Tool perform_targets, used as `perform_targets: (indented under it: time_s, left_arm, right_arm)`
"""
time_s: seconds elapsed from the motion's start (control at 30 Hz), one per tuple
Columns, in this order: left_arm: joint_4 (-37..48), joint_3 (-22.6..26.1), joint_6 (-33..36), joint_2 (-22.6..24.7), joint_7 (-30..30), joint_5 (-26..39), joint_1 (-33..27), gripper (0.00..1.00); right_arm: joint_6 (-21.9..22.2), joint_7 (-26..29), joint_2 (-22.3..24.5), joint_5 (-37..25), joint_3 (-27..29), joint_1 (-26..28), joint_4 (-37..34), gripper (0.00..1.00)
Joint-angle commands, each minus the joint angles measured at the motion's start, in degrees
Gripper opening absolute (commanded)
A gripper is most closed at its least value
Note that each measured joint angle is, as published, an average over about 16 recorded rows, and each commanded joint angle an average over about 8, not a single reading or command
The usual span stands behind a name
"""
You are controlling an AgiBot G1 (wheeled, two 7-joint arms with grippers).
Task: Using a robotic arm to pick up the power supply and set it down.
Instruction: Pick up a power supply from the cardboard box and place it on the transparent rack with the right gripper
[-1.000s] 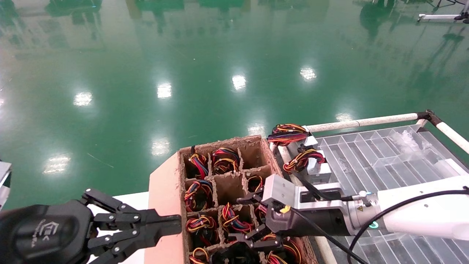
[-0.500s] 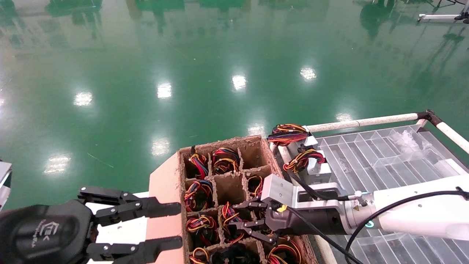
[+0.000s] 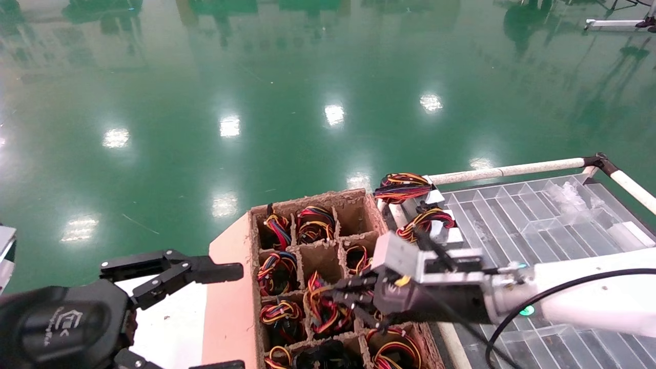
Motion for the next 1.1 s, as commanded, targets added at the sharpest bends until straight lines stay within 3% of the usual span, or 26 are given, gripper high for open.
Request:
perform_targets:
  time_s: [0.03, 0.63, 1.1]
  left_arm:
    - [0.0, 0.0, 0.0, 0.0, 0.0, 0.0, 0.0, 1.00]
    - [0.0, 0.0, 0.0, 0.0, 0.0, 0.0, 0.0, 1.00]
    - [0.0, 0.0, 0.0, 0.0, 0.0, 0.0, 0.0, 1.00]
  right_arm:
    - [0.2, 0.3, 0.8, 1.1, 0.9, 0.0, 1.1, 0.00]
    - [4.7, -5.2, 8.4, 16.3, 15.3, 0.1, 13.5, 0.00]
    - [1.7, -7.9, 22.8, 16.5, 21.4, 1.8, 11.7, 0.00]
